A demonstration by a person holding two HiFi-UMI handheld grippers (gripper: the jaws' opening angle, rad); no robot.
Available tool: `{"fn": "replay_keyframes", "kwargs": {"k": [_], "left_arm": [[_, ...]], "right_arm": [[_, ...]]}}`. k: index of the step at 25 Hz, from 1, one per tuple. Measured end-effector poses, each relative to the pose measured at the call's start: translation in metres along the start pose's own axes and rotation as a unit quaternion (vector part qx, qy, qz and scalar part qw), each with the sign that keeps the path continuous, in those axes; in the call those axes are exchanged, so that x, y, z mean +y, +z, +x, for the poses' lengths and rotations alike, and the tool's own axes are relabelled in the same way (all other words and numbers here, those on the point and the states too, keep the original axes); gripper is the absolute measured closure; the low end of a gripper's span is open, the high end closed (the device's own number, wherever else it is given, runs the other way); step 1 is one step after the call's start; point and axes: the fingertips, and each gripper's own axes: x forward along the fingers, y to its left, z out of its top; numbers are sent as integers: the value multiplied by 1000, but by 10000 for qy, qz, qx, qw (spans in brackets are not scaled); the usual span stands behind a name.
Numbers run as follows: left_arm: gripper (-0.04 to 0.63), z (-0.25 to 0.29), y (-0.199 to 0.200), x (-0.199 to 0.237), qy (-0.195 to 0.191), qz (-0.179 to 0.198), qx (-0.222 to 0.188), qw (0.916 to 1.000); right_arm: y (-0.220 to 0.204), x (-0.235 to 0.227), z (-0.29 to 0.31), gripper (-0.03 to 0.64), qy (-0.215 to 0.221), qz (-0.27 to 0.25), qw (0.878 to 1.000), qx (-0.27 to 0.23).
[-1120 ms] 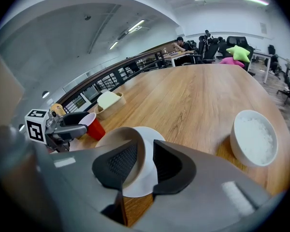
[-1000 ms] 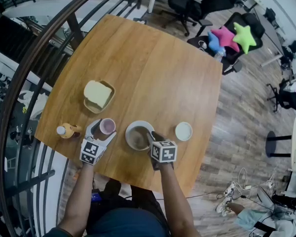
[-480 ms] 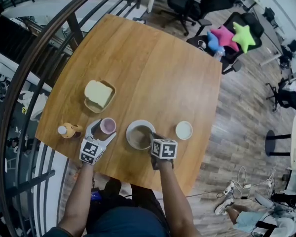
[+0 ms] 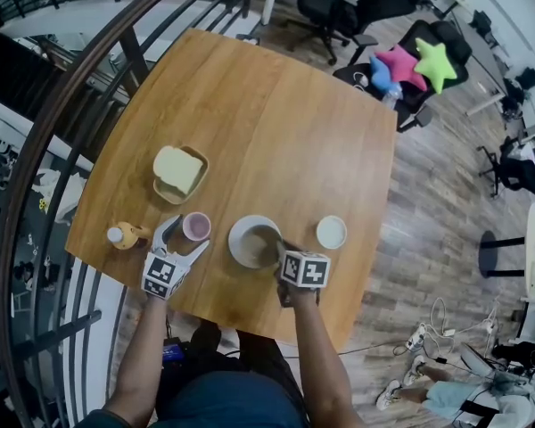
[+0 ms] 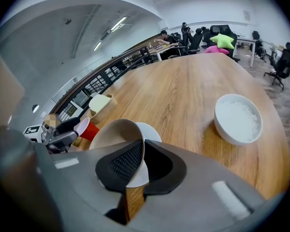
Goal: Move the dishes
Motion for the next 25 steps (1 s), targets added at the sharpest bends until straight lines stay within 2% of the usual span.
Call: {"fn": "replay_keyframes", "kwargs": {"k": [12, 25], "left_arm": [[229, -18, 28, 0, 20, 238, -200, 9995], [233, -25, 43, -12, -166, 476, -313, 9982]], "right_arm": [[7, -18, -43, 591, -132, 226, 9991, -333], [-9, -68, -81, 591, -495, 626, 9955, -501]]}}
